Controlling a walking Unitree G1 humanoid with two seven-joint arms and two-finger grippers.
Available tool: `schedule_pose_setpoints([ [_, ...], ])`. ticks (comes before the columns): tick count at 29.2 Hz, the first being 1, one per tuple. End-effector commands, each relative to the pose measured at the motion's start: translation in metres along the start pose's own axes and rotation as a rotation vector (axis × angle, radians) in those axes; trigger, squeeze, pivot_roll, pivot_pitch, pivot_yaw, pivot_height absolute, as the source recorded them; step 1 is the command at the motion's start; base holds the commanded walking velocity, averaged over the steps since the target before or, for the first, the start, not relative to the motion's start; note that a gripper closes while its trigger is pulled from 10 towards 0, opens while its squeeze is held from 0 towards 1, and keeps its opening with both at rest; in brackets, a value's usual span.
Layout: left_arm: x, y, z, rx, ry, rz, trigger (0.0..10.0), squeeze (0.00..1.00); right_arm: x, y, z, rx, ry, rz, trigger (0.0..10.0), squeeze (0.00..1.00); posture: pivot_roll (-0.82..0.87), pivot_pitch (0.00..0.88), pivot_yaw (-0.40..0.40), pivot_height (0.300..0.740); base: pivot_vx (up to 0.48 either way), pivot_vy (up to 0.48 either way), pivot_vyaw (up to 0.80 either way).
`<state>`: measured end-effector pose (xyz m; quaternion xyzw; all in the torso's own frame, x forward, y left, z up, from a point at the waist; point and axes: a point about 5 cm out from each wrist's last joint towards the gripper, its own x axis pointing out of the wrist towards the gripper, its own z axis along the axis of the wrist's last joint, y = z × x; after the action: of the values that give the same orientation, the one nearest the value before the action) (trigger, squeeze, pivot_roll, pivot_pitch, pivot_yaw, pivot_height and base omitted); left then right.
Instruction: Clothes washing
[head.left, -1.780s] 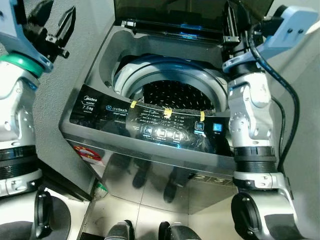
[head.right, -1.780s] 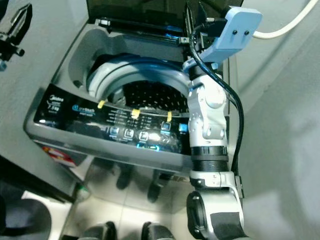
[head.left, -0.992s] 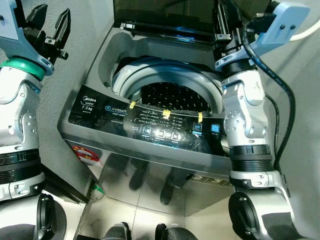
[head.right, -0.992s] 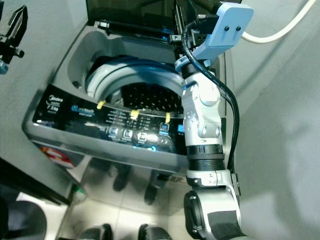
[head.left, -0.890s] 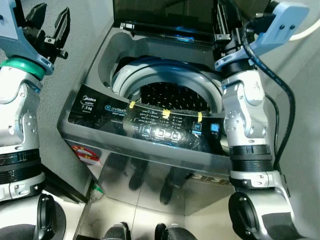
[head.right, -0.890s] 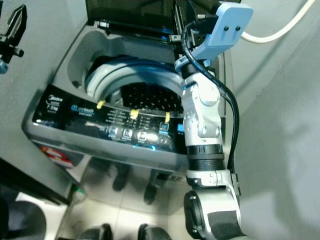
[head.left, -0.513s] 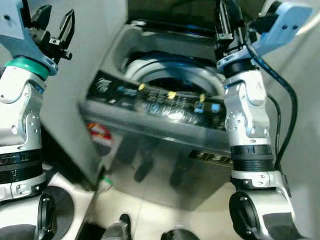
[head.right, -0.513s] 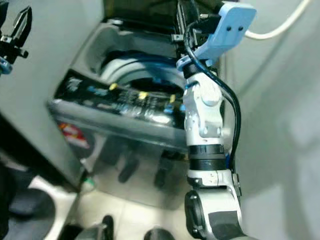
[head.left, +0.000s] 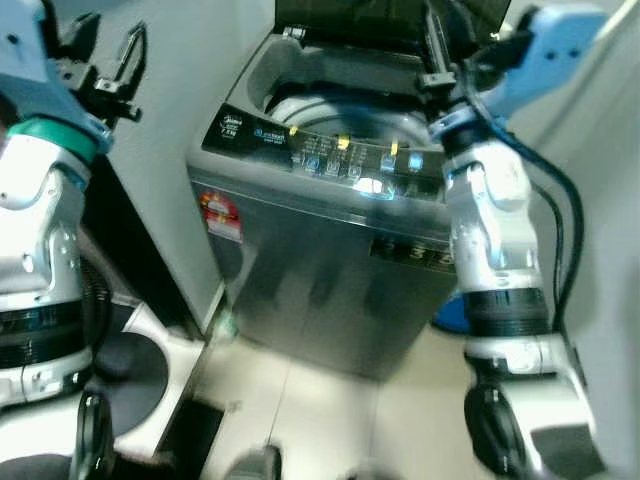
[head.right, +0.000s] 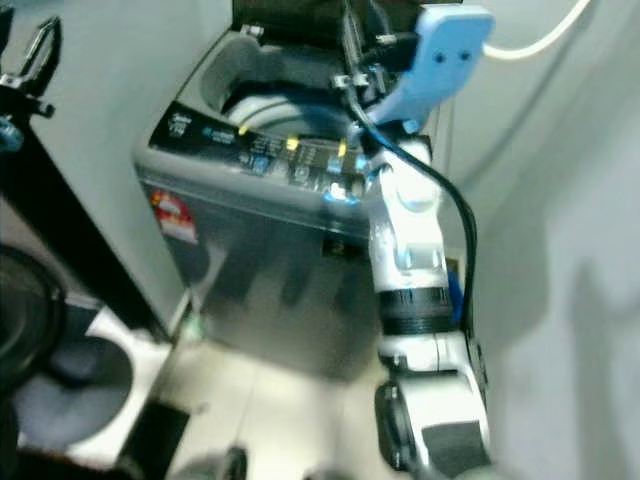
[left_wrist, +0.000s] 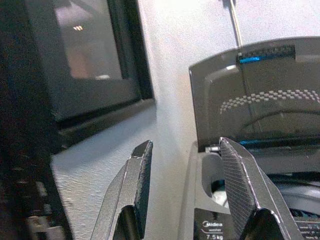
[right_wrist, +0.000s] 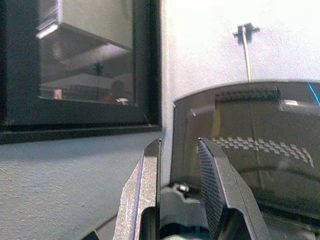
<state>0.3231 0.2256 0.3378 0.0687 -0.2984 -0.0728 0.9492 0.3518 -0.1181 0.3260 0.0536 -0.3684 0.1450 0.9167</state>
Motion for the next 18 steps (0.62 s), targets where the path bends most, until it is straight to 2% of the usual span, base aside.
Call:
schedule_pose_setpoints([
  [1,0.000,-0.002,-0.002,0.000,0.015,-0.008,10.0,0.00,0.000,0.000,0.000,-0.007,-0.001,0.000,10.0,0.00,0.12,0.054,0.023,0.740,0.000,0.000,0.80],
  [12,0.000,-0.008,-0.006,-0.001,0.041,-0.039,10.0,0.00,-0.003,0.000,-0.006,-0.007,0.017,0.007,10.0,0.00,0.13,0.059,0.027,0.740,0.000,0.000,0.80],
  [18,-0.006,-0.018,-0.030,-0.003,0.128,-0.052,10.0,0.00,-0.016,0.001,-0.028,0.006,0.095,-0.004,10.0,0.00,0.13,0.056,0.027,0.740,0.000,0.000,0.79],
])
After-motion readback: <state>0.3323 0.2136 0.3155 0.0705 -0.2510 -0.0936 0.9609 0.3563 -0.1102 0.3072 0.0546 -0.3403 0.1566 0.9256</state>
